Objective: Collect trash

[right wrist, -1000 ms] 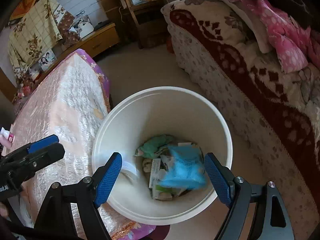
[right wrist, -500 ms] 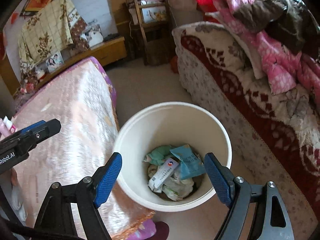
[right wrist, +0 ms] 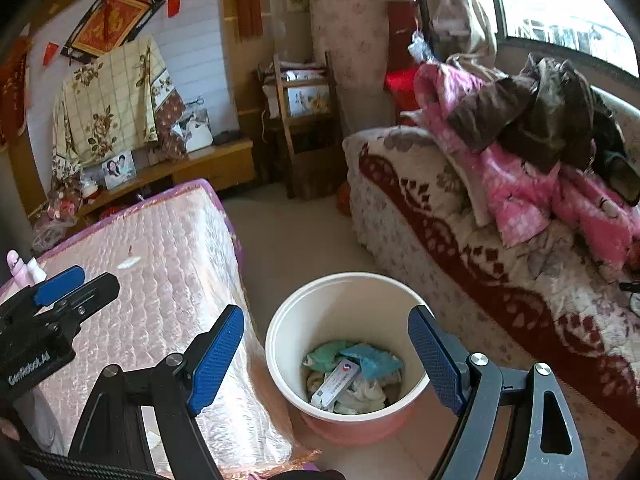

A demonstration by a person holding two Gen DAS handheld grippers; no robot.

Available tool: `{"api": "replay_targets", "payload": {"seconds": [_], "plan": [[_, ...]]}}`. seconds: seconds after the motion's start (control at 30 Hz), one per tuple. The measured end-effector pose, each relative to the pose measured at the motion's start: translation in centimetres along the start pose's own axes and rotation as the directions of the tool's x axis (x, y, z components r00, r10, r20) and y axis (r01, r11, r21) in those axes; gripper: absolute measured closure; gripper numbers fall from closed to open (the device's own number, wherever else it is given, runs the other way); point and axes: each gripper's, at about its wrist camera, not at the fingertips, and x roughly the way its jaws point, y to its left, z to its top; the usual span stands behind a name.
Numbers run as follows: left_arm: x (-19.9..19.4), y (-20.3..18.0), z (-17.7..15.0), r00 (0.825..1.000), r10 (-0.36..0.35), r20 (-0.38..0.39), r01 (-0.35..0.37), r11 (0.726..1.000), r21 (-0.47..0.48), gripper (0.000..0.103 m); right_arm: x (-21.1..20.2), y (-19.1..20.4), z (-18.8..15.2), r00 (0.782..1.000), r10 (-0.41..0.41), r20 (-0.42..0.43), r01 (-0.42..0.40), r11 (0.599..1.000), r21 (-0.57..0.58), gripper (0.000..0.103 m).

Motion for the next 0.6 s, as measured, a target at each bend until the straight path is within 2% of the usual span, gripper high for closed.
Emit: {"api": "replay_targets", "payload": {"seconds": [0.3, 0.6], "plan": [[-3.2, 0.4, -0.1, 0.997, -0.001, 0.081, 0.002, 1.0, -0.005, 0.033, -3.3, 1.1, 0.4, 0.995, -0.034, 0.089, 0.034, 0.999, -0.002, 0.017], [-3.9, 1.1, 0.0, 0.995, 0.005, 0.101, -0.002, 0.999, -0.034, 0.033, -4.4, 1.9, 0.6, 0.993, -0.029, 0.119, 0.03, 0.999, -0.012, 0.016]]}}
